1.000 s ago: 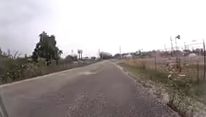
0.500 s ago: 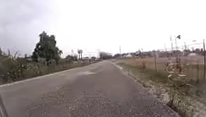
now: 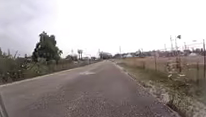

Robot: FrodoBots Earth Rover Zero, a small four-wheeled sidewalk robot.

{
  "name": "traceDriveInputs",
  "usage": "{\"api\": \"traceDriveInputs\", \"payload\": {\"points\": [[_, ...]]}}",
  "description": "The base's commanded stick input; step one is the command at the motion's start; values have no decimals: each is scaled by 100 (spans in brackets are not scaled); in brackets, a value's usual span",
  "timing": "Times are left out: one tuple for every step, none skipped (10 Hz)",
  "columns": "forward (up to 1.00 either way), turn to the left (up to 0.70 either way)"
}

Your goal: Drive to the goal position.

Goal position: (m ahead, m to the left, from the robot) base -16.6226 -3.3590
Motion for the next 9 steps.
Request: {"api": "traceDriveInputs", "payload": {"points": [[8,0],[8,0],[8,0],[8,0],[8,0],[8,0],[8,0],[7,0],[7,0]]}}
